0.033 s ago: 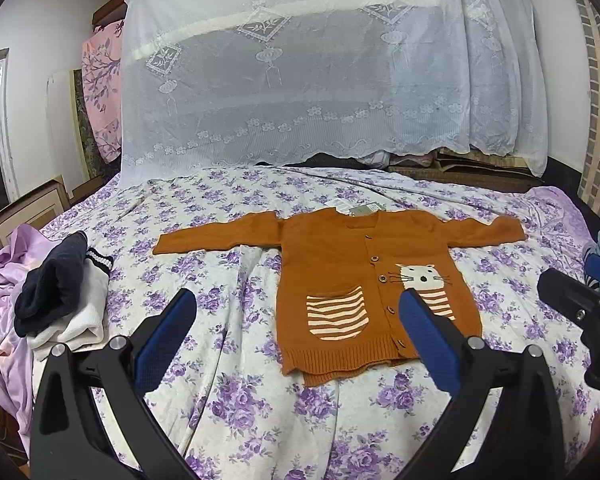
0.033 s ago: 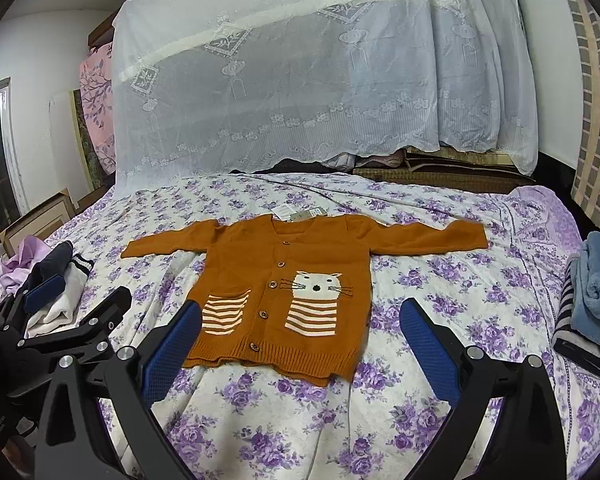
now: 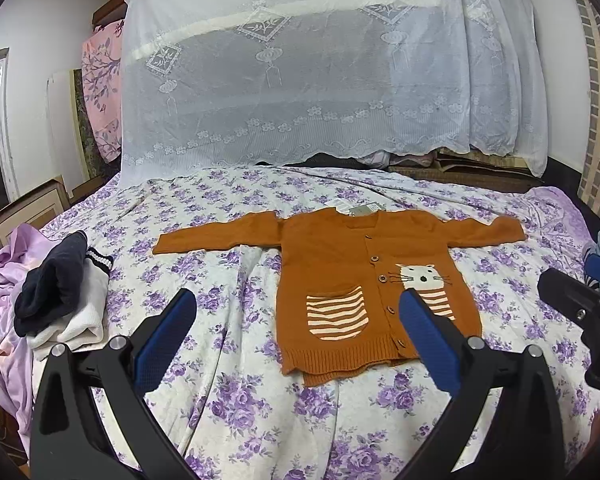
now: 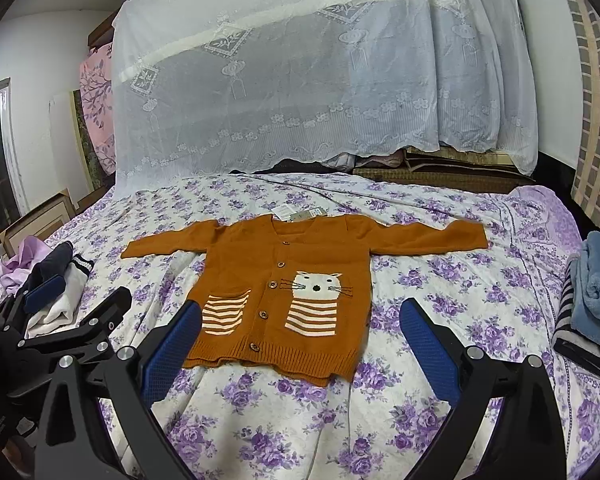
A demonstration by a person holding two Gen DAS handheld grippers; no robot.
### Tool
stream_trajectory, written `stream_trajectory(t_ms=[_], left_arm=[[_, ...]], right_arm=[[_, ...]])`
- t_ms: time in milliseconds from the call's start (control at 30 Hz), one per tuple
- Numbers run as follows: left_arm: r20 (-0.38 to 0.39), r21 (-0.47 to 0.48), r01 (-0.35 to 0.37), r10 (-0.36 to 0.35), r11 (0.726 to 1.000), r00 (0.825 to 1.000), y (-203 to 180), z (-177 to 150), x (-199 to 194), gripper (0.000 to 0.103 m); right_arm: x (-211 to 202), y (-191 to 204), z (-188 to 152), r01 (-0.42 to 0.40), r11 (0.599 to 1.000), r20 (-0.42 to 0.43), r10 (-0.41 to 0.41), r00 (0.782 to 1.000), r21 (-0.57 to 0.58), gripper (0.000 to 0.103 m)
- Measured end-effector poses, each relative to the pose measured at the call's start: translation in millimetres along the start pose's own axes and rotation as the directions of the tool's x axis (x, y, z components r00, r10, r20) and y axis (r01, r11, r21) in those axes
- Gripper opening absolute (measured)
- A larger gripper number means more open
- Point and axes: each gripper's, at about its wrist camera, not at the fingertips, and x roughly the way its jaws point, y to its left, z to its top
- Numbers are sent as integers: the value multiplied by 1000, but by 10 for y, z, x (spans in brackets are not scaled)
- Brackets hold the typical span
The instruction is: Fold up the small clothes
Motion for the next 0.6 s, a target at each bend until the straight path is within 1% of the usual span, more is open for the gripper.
stream_trajectory(t_ms=[433, 600], left_arm=[[-1, 0, 0, 0, 1000, 1000, -5, 10, -2, 99], [-1, 0, 0, 0, 1000, 1000, -4, 12, -2, 99]], right_arm=[[-11, -4, -14, 0, 1000, 4, 0, 1000, 0, 99], [-40, 10, 32, 0, 1000, 6, 0, 1000, 1, 99]])
